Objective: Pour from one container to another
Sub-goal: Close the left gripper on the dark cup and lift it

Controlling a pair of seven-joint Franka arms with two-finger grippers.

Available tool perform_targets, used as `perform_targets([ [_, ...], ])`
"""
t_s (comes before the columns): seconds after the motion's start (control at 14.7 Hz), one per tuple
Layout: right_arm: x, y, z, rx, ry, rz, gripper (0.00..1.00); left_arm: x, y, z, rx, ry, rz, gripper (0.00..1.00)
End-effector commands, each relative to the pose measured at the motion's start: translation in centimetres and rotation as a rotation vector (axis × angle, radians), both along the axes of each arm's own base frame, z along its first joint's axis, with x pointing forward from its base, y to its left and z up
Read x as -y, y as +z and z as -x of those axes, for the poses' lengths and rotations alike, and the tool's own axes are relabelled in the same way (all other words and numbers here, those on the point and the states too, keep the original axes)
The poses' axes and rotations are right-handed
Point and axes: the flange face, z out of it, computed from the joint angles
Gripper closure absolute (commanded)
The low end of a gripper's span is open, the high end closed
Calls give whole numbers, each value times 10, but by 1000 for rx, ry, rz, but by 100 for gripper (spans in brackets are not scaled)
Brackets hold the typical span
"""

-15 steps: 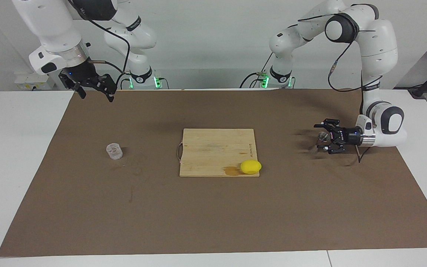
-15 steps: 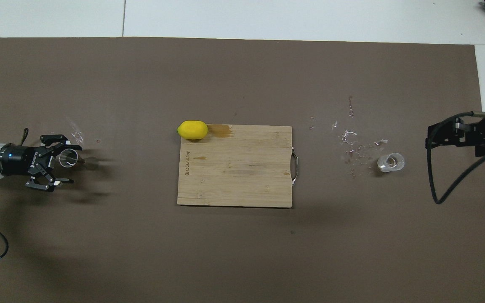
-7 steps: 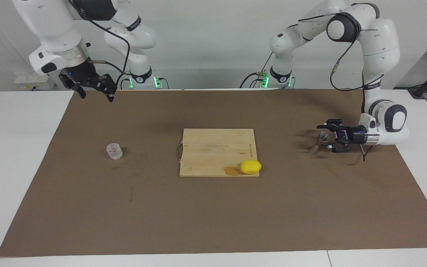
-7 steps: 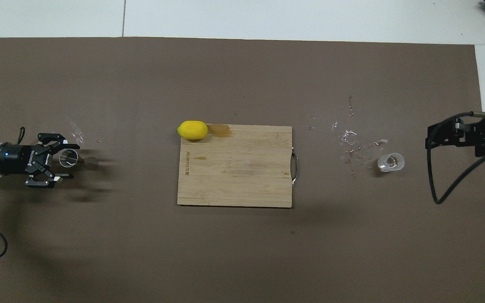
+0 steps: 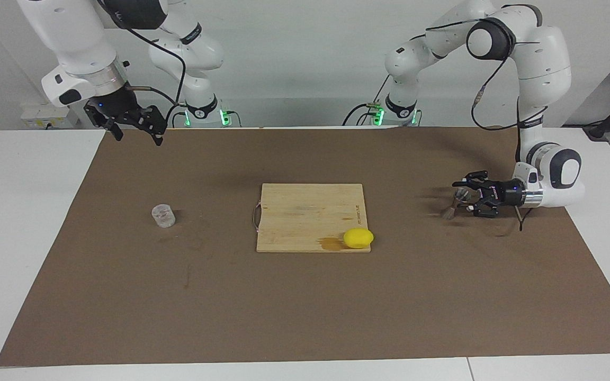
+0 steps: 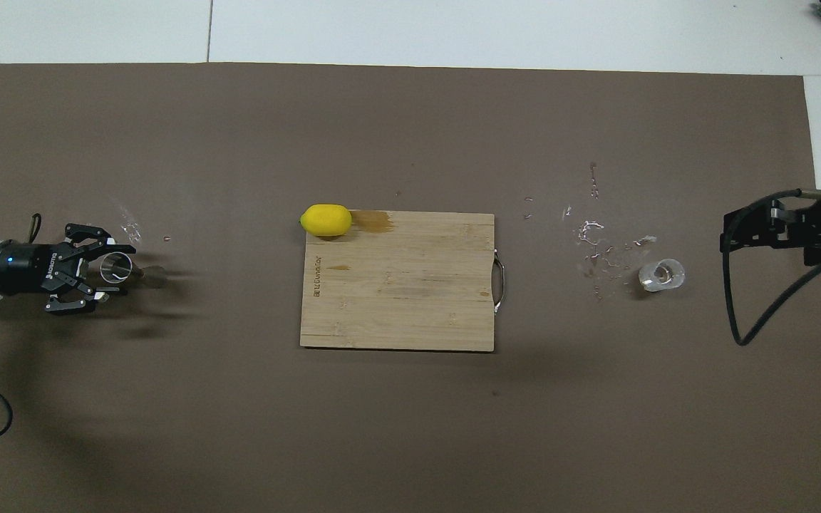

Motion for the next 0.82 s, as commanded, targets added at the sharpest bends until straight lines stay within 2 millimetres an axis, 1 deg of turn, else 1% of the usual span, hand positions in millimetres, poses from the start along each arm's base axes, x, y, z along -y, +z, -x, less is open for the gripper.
perform_targets([
  [0.0,5,0,6,-1,8,21,0,1,1,1,15,19,-6,35],
  [0.07,5,0,6,0,8,21,0,1,1,1,16,20,-8,38],
  [0.14,5,0,6,-1,8,21,0,0,2,0,17,19,-8,49],
  [0.27,5,1,6,2,8,21,0,-1,3,0,21,21,-8,66],
  [0.41,5,1,6,2,8,21,0,0,7,-5,33,19,-10,68],
  [0.48,5,1,6,2,8,21,0,3,11,-8,44,19,7,68],
  [0.54,5,0,6,0,8,21,0,23,16,-14,52,-7,42,68],
  [0.61,5,1,6,2,8,21,0,37,29,-24,84,-35,66,68],
  [0.68,5,1,6,2,8,21,0,43,40,-32,114,-45,78,69],
  [0.75,5,1,6,2,8,21,0,50,49,-35,130,-56,89,72],
])
